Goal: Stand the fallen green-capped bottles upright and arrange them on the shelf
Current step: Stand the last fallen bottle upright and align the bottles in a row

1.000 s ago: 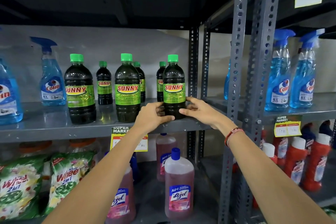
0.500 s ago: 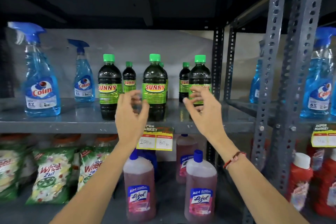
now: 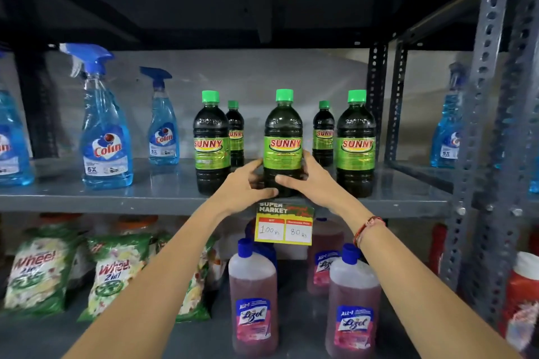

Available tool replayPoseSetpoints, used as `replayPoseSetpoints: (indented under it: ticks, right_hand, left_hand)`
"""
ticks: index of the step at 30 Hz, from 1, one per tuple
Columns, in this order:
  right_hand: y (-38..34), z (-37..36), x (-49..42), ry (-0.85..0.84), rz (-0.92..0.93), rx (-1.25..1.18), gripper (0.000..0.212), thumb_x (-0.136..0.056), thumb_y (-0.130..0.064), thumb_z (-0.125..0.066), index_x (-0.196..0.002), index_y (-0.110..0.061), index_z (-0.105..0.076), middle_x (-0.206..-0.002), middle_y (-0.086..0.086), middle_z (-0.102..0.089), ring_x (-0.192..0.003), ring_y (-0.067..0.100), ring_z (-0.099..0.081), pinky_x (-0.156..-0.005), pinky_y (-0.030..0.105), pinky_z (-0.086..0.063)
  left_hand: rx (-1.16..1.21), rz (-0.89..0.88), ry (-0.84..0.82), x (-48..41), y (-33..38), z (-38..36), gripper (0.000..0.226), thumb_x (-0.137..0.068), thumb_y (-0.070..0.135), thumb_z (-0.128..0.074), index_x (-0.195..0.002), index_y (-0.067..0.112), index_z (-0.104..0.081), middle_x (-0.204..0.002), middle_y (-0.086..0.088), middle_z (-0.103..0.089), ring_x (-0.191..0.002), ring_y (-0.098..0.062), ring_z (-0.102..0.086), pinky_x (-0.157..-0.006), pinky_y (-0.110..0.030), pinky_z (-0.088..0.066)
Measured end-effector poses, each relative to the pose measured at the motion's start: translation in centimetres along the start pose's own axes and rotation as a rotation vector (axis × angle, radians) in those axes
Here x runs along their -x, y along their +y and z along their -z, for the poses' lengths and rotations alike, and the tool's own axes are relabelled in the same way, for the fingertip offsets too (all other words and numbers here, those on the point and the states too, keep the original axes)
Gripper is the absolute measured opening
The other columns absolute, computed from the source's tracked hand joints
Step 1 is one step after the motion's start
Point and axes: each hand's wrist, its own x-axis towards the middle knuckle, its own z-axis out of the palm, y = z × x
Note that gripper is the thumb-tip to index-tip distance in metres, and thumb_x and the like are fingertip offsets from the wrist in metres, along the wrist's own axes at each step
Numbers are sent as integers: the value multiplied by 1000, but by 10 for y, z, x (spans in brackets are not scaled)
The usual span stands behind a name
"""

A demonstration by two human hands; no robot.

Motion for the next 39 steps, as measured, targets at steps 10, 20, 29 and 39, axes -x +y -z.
replayPoseSetpoints:
  ticks: [10, 20, 29, 39]
  right_hand:
    - [3, 6, 0, -26, -22, -47, 76, -82, -33, -72, -143, -25, -29, -139, -4, -49, -124, 11, -44, -110, 35, -35]
    - [-18, -15, 21, 698, 362, 44, 41, -89, -24, -65, -124, -8, -54, -109, 4, -61, -91, 12, -62, -70, 18, -54]
    - [-54, -96, -11, 167, 168, 124, 67, -90, -39, -60, -144, -13, -31, -134, 11, -47, -116, 21, -50, -93, 31, -45]
    - [-54, -112, -38, 16, 17, 36, 76, -87, -46, -63, -147, -17, -26, -143, 4, -49, -130, 24, -46, -102, 31, -37]
  left_hand:
    - [123, -32, 14, -3, -1, -3, 78, -73, 17, -79, -140, 21, -39, -117, -9, -67, -102, -8, -63, -93, -29, -50]
    - [-45, -284, 504, 42, -5, 13, 37, -85, 13, -66, -121, 16, -57, -106, 8, -65, -90, 2, -61, -77, -8, -47]
    - [-124, -66, 506, 42, -57, 97, 47, -86, 8, -64, -131, 8, -48, -128, -4, -51, -110, -16, -52, -87, -28, -40]
    - [-45, -8, 8, 33, -58, 106, 48, -77, 24, -72, -121, 31, -55, -114, 1, -67, -103, 0, -60, -96, -26, -44]
